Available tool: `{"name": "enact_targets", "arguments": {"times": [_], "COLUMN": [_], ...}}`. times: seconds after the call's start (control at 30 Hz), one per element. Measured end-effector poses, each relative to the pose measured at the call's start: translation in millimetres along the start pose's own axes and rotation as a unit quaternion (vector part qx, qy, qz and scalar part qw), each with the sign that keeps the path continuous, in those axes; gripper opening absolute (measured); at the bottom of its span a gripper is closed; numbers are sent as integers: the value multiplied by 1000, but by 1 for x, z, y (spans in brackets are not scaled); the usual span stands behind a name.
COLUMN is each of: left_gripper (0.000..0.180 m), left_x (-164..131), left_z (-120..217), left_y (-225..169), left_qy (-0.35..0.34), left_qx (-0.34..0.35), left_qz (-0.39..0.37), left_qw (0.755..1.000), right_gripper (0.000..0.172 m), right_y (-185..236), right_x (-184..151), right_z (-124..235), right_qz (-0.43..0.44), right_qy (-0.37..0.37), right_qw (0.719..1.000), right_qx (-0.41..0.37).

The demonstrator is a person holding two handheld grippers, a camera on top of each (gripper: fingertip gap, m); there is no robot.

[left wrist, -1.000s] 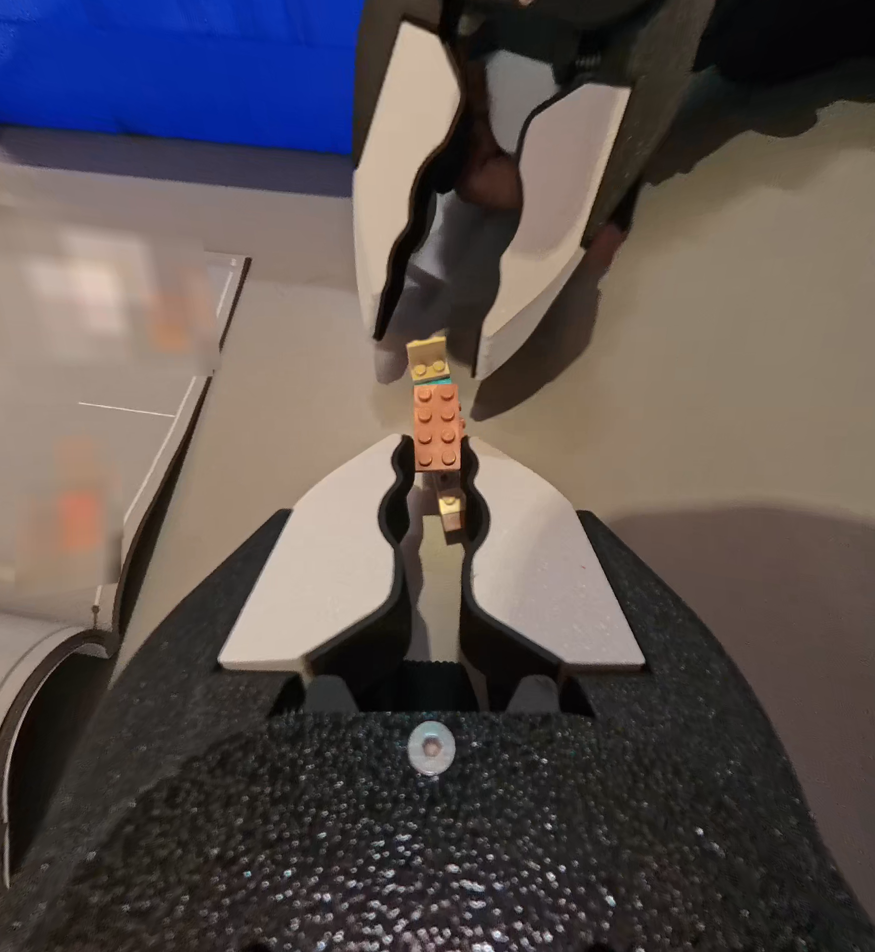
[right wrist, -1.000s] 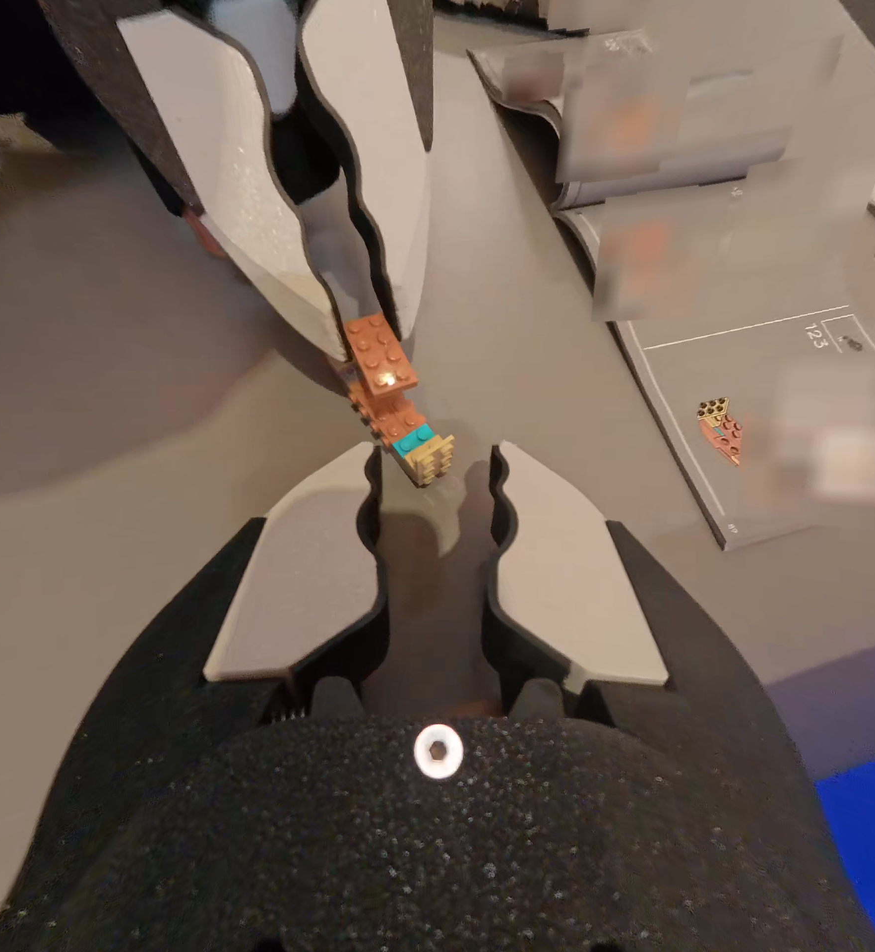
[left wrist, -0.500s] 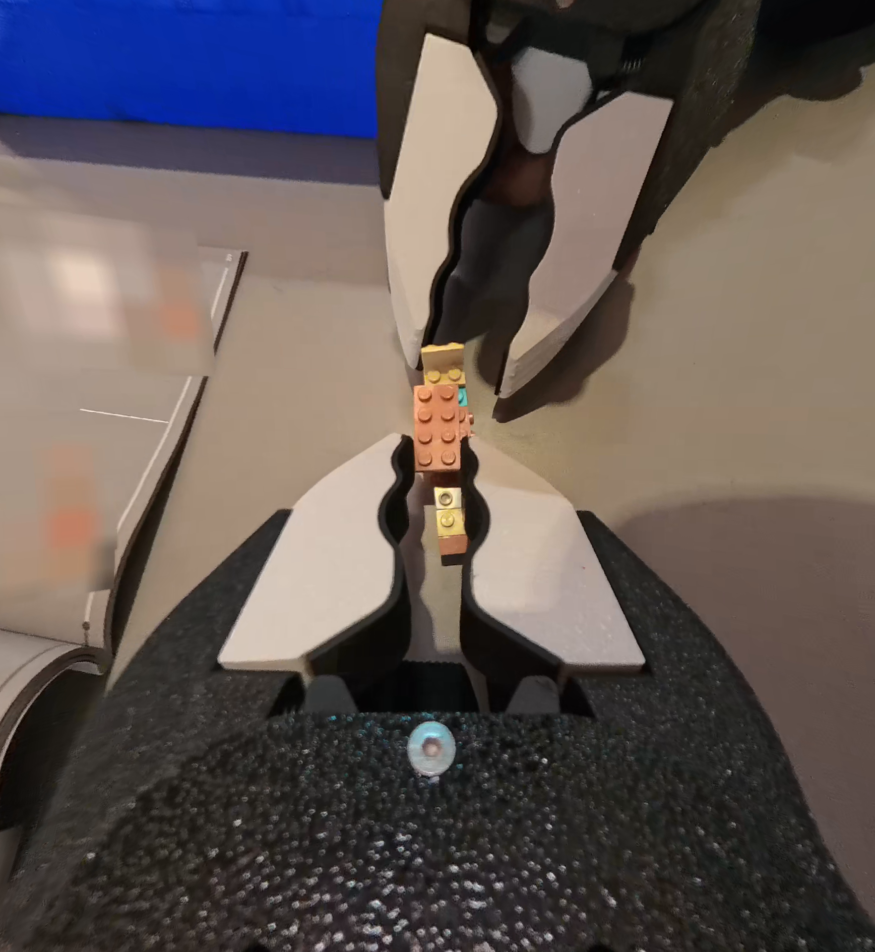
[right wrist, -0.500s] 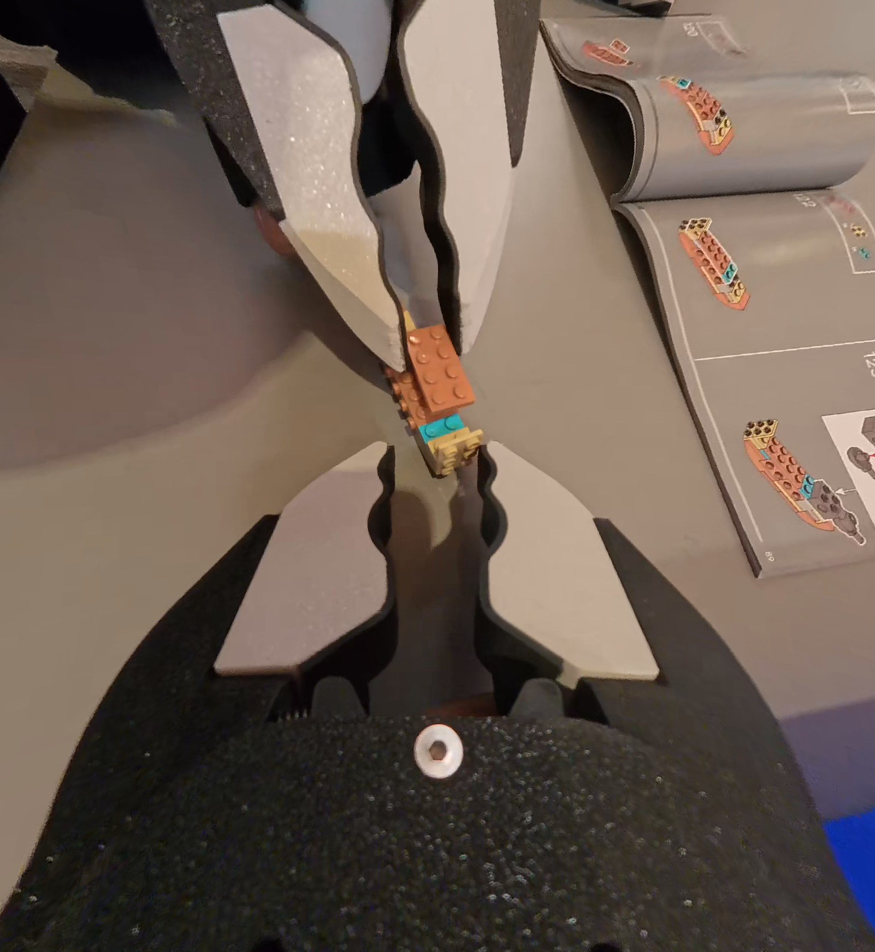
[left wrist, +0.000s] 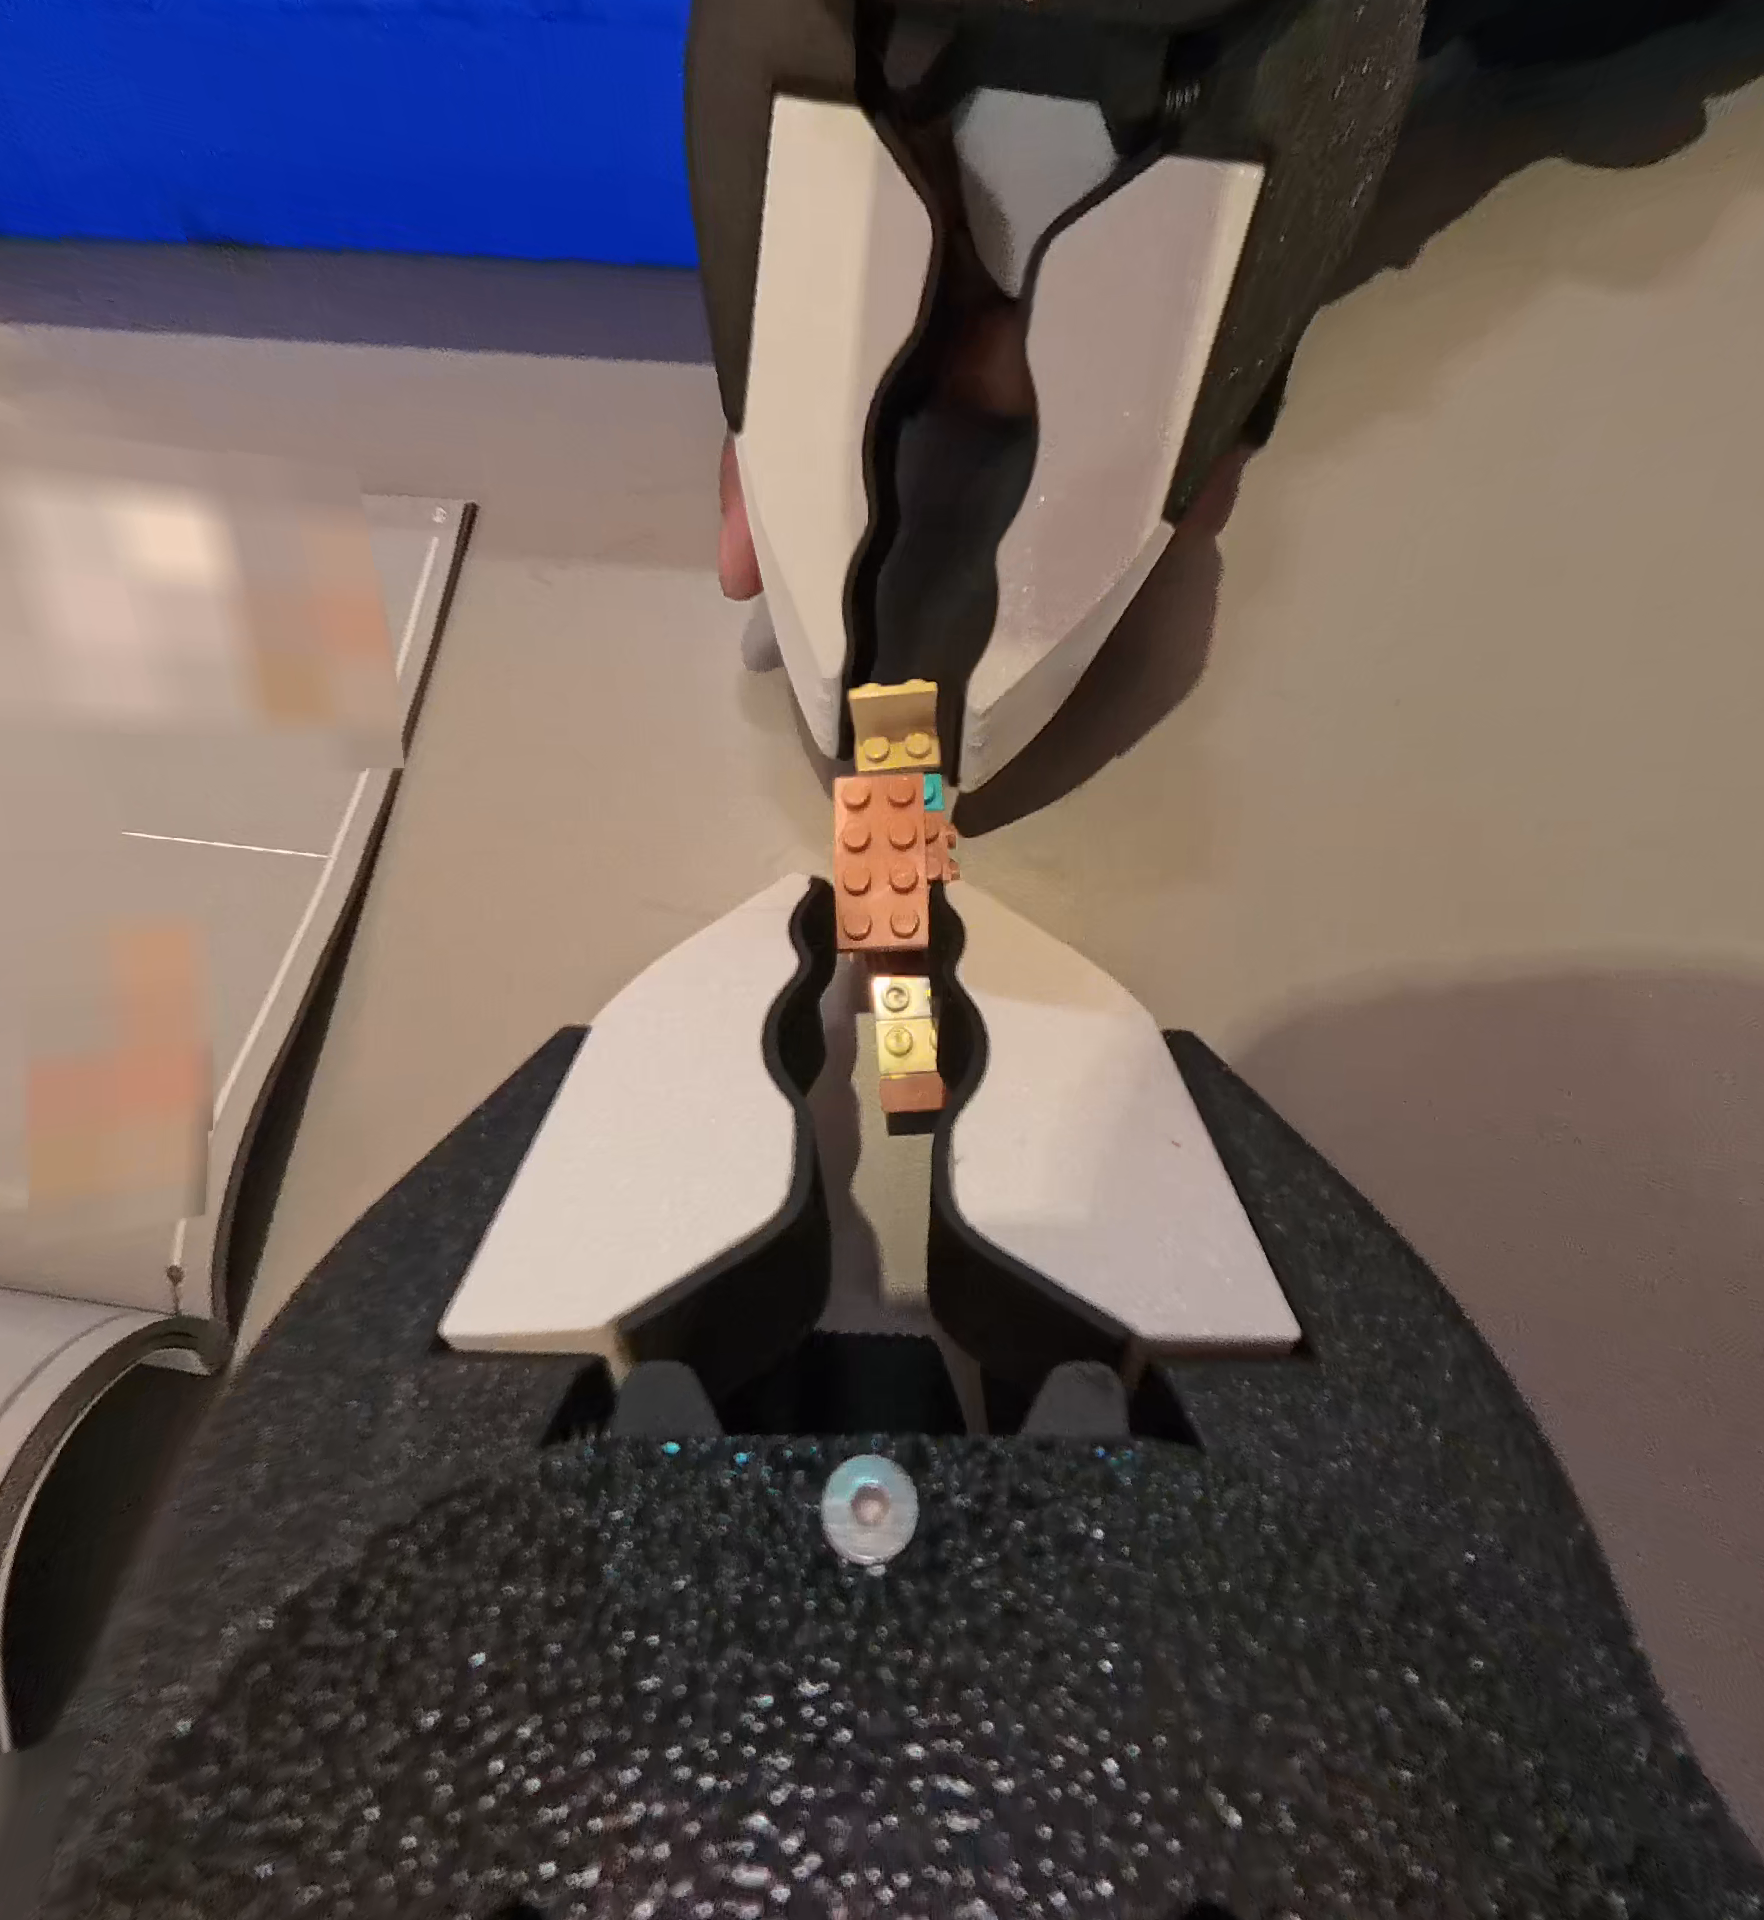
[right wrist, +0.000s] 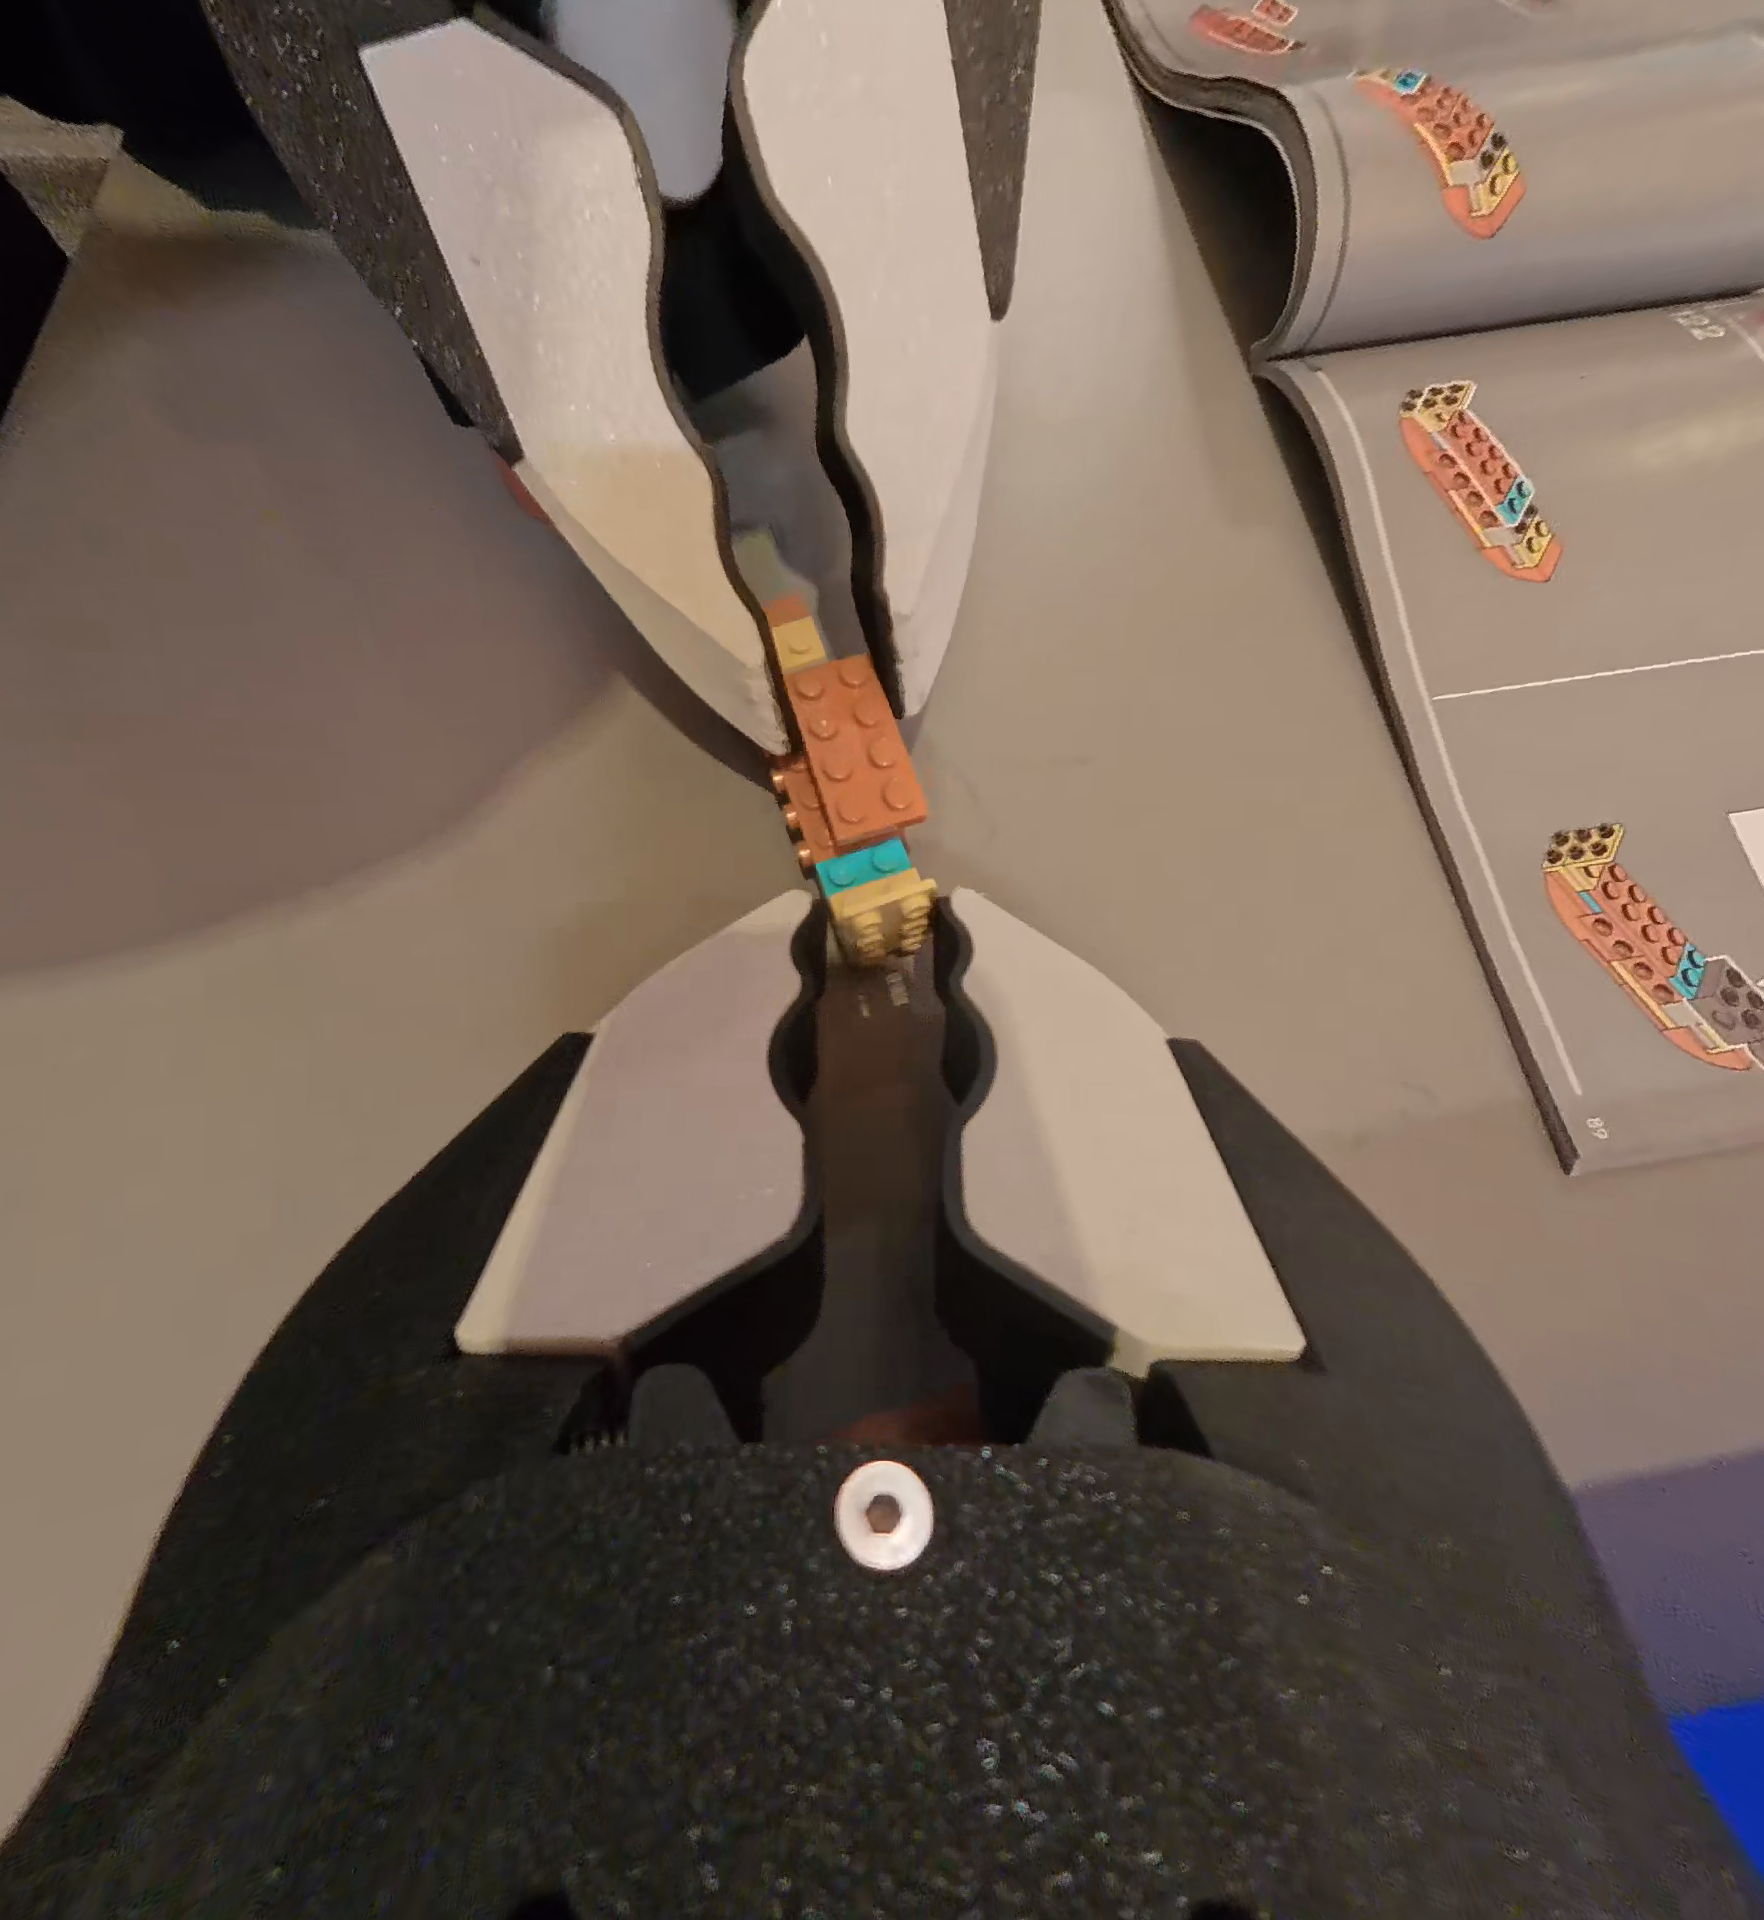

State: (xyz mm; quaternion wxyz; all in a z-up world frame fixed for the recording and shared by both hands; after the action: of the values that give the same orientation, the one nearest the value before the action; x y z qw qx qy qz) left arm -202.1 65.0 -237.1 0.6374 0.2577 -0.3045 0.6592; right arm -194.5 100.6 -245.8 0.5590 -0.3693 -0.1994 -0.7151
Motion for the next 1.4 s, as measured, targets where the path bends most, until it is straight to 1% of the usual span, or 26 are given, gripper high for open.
{"name": "enact_targets", "arguments": {"times": [0.13, 0.27, 0.87, 1.4], "left_gripper": [17, 17, 17, 17], "left_x": [-1, -2, -6, -6], "left_z": [-1, -1, -6, -7], "left_y": [-1, -4, -7, -6], "left_qy": [11, 20, 47, 47], "left_qx": [8, 0, -20, -19], "left_qz": [-15, -23, -1, 4], "left_qw": [1000, 1000, 999, 999], "right_gripper": [18, 18, 18, 18], "right_y": [2, 3, 4, 5], "right_x": [0, 0, 0, 0], "right_z": [-1, -1, -2, -2], "right_qz": [14, 13, 16, 18], "right_qy": [4, 5, 9, 7], "right_qw": [1000, 1000, 1000, 1000], "right_qx": [-1, 1, 4, 6]}}
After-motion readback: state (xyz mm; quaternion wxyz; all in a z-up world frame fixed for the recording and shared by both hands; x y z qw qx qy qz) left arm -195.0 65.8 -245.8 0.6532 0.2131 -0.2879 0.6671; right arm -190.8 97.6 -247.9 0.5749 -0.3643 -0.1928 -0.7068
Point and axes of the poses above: each gripper's, where its closed fingertips meet, z back along the fingers, x out of its top, y = z × x across the jaws, the point moved 1 cm from there along z, back along the fingers, and after that the axes turned 10 degrees about z, right-handed, at the moved point
